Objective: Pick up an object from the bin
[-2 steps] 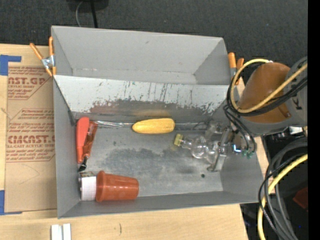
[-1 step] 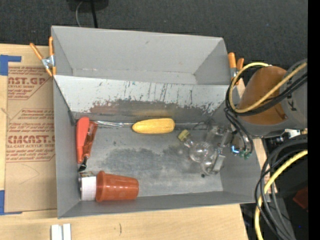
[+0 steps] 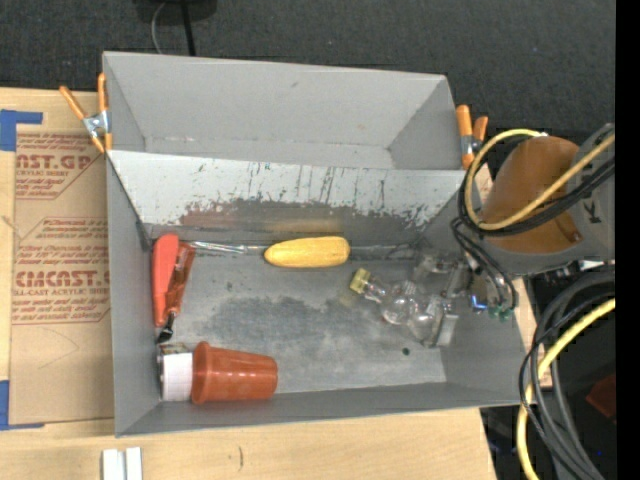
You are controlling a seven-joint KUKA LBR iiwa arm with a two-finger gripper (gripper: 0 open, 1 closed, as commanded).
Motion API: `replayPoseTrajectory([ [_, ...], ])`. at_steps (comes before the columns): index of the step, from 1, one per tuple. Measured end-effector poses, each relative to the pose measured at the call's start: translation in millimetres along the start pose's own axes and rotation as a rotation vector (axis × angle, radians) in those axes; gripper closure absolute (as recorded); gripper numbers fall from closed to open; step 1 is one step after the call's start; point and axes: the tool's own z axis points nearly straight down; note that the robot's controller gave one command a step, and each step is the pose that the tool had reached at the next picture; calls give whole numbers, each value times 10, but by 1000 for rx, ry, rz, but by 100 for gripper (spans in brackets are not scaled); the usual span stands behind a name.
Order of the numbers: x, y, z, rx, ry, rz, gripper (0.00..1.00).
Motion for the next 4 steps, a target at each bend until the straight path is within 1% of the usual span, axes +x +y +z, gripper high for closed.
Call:
replayPoseTrajectory([
  [1, 55, 43, 419, 0, 5, 257, 0],
  [2, 162, -14, 439, 1, 1, 149, 100],
  [3, 162, -13, 439, 1, 1, 148, 100],
  [4, 177, -10, 398, 0, 6, 148, 100],
])
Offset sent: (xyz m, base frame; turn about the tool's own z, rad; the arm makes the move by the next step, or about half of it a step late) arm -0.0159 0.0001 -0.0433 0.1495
